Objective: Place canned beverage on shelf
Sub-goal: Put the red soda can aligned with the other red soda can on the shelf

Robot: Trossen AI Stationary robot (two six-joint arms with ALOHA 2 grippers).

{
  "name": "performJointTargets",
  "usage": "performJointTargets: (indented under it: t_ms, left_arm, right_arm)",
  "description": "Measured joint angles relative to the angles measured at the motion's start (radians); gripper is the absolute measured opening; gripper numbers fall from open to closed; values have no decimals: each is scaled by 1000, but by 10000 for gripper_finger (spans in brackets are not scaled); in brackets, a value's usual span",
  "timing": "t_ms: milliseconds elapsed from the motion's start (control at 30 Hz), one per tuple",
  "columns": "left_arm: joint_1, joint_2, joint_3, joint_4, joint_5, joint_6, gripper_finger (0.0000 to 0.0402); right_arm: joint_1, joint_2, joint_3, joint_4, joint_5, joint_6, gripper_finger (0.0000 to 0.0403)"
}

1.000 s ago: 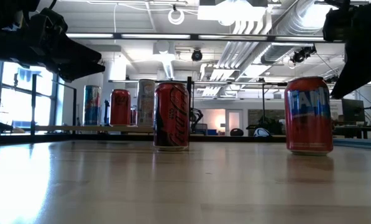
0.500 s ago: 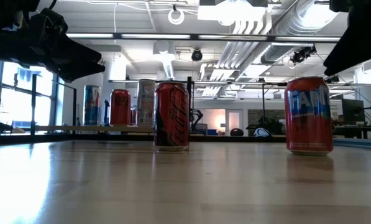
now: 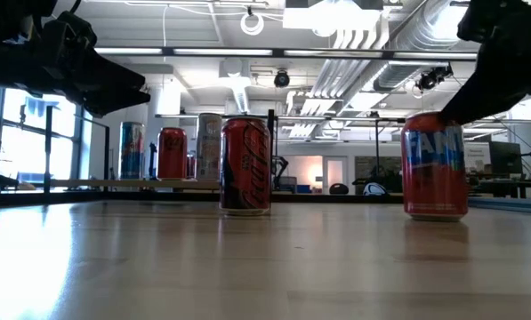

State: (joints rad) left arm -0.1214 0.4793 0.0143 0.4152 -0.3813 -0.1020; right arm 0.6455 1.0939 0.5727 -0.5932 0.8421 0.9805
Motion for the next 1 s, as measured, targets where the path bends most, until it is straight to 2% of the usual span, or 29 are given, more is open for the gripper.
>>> performJointTargets:
  t_ms: [233, 700, 1000]
  left_arm:
    - [0, 0, 0, 0, 0, 1, 279]
    - [0, 0, 0, 0, 0, 1, 279]
    - [0, 0, 0, 0, 2, 1, 279]
  right_arm:
    - [-46, 0, -6, 78, 28, -102, 284]
    - [-142, -1, -6, 97, -57, -151, 283]
    - [-176, -2, -4, 113, -92, -155, 245]
